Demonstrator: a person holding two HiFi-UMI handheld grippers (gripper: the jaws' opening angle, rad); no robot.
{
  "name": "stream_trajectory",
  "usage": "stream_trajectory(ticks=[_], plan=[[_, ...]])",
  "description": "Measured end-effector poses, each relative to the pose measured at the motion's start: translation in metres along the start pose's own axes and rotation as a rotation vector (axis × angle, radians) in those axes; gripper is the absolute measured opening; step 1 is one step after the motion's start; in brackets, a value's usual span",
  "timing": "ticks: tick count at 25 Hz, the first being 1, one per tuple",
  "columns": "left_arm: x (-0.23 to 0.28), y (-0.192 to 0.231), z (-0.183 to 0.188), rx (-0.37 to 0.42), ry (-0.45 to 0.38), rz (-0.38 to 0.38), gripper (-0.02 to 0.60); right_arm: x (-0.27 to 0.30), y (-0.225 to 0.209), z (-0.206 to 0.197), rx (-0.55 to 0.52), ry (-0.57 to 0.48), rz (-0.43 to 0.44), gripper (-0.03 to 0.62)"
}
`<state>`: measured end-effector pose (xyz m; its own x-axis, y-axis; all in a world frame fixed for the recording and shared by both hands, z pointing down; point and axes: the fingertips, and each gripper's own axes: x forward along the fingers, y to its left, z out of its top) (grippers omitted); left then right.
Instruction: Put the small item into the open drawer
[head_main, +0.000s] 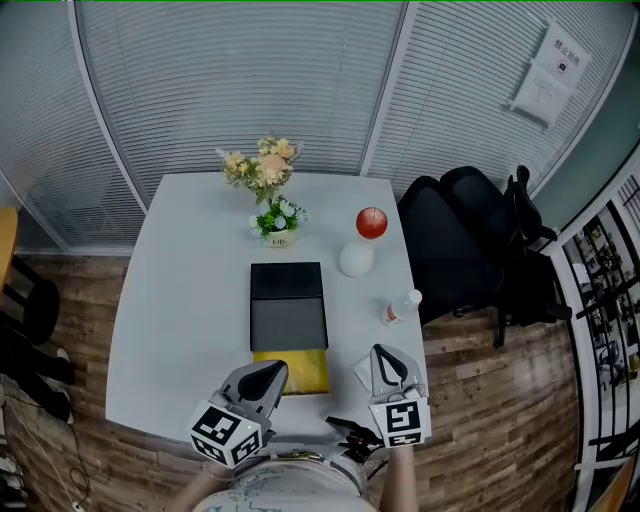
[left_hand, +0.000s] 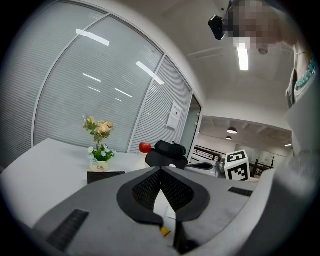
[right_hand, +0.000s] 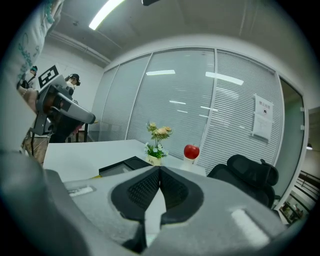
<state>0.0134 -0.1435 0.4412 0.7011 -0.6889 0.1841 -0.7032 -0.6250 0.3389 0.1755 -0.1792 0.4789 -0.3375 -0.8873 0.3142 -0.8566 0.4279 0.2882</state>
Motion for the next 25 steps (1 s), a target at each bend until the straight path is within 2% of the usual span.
stream_trajectory(ticks=[10, 17, 25], plan=[[0.007, -0.004, -0.008, -0.042, 0.029, -0.029, -0.003, 0.017, -0.002, -0.092, 0.036, 0.205, 0.058, 0.003], [0.011, -0.006, -0.014, -0.075, 0.035, -0.043, -0.003, 0.025, 0.012, -0.168, 0.071, 0.379, 0.136, 0.003], [0.011, -0.005, -0.015, -0.086, 0.038, -0.043, -0.003, 0.031, 0.031, -0.224, 0.06, 0.545, 0.237, 0.012]])
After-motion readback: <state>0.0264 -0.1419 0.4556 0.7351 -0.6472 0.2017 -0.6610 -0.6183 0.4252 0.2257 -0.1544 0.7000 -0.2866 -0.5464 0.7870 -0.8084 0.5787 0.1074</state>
